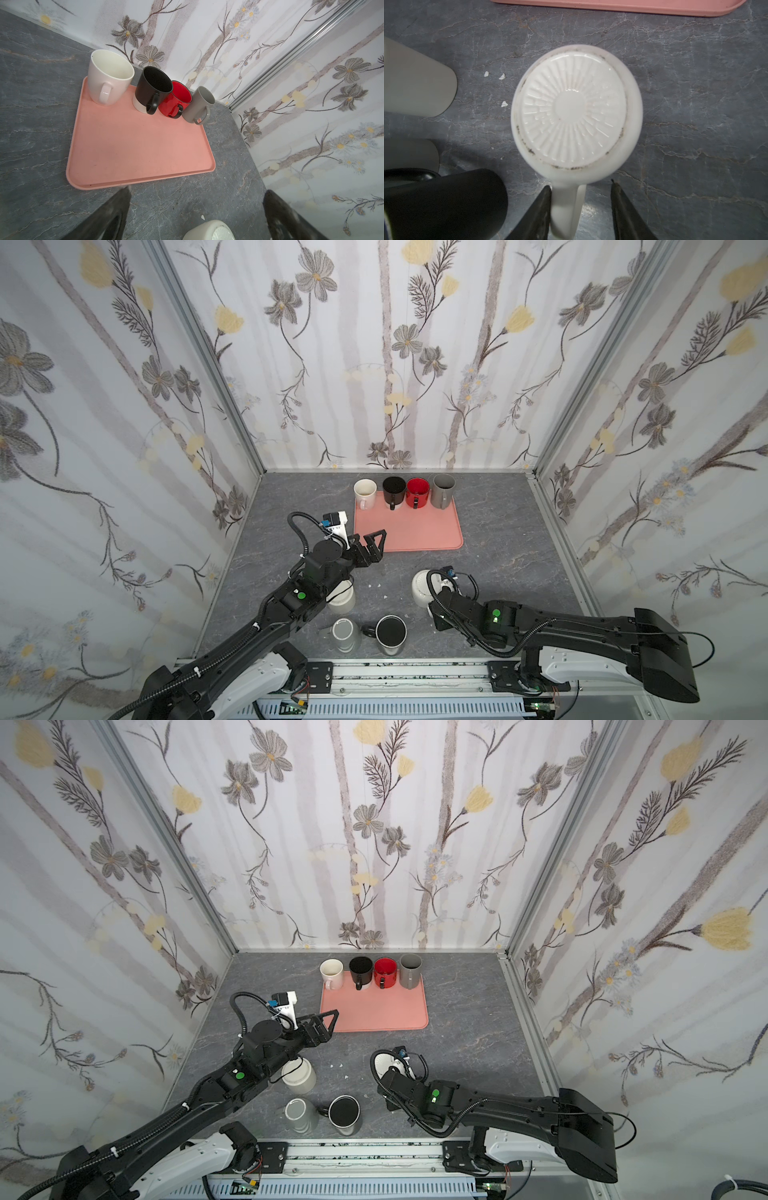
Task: Turn the mug right side up
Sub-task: 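Lift the white mug and raise it toward the left gripper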
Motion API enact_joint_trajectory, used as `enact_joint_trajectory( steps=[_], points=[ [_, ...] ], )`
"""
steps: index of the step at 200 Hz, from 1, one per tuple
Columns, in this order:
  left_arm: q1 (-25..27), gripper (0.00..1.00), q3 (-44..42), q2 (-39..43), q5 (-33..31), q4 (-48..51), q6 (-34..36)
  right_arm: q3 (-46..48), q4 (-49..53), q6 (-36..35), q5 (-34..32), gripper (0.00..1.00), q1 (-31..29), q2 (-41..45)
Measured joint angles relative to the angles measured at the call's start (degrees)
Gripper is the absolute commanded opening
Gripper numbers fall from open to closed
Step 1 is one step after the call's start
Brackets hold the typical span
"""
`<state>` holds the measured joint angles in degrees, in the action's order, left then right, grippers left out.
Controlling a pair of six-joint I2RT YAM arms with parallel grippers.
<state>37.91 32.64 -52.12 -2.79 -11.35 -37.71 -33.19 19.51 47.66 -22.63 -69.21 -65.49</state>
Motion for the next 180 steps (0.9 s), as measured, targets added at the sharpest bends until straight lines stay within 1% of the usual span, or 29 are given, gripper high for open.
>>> enact_joint_trajectory(
  steps=[29, 60, 77, 92, 98, 105, 141, 180],
  points=[
    [0.02, 1.0, 0.0, -0.22, 0.0, 0.0, -0.02, -0.9, -0.04, -1.27, 0.04, 0.36, 0.39, -2.64],
    [0.02, 1.0, 0.0, -0.68, 0.02, -0.15, -0.07, -1.49, -0.17, -2.67, -0.17, 0.23, 0.59, -4.5],
    [0.02, 1.0, 0.04, -1.03, 0.63, -0.44, -0.17, -1.73, -0.11, -3.3, -0.42, 0.19, 0.74, -4.83],
    [0.02, 1.0, 0.13, -1.22, 1.11, -0.46, -0.2, -1.75, -0.04, -3.8, -0.61, 0.12, 0.98, -4.83],
    [0.02, 1.0, 0.2, -1.31, 1.11, -0.55, -0.2, -1.75, -0.02, -3.78, -0.72, 0.07, 1.09, -4.76],
    [0.02, 1.0, 0.26, -1.42, 1.11, -0.59, -0.2, -1.75, 0.04, -3.82, -0.87, 0.0, 1.2, -4.55],
    [0.02, 1.0, 0.46, -1.51, 1.55, -0.83, -0.2, -1.7, 1.75, -5.33, -1.51, 0.0, 1.68, -1.66],
    [0.02, 1.0, 0.46, -1.44, 2.93, -2.12, -0.2, -0.61, -0.02, -9.05, -2.1, 0.0, 2.97, 7.02]
  ],
)
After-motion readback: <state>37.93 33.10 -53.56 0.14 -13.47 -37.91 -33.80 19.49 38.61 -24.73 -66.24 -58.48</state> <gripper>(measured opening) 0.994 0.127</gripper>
